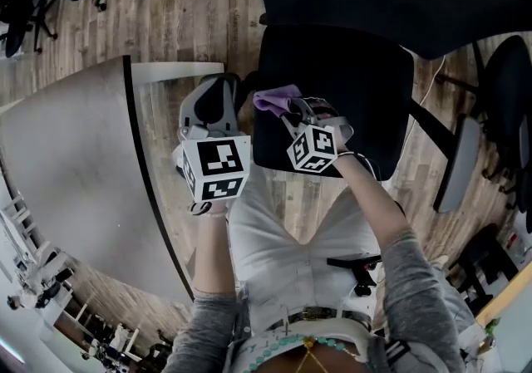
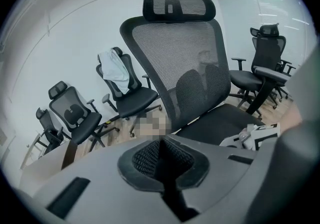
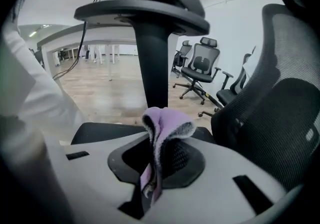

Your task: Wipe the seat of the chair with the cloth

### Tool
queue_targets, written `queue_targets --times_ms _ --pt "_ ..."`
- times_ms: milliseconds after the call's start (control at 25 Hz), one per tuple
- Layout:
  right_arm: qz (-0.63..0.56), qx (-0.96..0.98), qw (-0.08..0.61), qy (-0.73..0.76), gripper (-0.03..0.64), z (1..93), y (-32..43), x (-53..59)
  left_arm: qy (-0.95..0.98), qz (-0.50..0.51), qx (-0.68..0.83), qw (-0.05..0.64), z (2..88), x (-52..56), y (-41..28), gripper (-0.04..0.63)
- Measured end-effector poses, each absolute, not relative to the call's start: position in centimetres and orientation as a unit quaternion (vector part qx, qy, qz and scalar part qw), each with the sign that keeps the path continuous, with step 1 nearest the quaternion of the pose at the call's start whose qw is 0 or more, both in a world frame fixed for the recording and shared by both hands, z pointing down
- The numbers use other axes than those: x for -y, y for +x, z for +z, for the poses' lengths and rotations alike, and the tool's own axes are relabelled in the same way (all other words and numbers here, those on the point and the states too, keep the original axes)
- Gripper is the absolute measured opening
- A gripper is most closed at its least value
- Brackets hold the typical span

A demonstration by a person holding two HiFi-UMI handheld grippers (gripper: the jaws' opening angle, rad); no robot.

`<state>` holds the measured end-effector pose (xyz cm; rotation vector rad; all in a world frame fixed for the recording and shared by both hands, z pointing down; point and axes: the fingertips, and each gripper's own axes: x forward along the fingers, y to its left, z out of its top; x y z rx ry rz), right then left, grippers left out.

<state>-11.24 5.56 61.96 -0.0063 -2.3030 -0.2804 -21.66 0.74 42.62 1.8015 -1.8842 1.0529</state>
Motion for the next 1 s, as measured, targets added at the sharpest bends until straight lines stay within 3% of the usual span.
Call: queue_targets --times_ms 320,1000 --pt "-0.145 0.864 0.48 -0.05 0.048 68.6 -12.7 -7.9 0.634 0.366 0.66 0.167 42.7 -1.0 -21.9 0.008" --pt "-0.087 0.863 0.498 0.003 0.048 69.9 -11.6 -7.3 0.634 0.368 0.66 0.162 42.6 -0.7 -21.9 0.008"
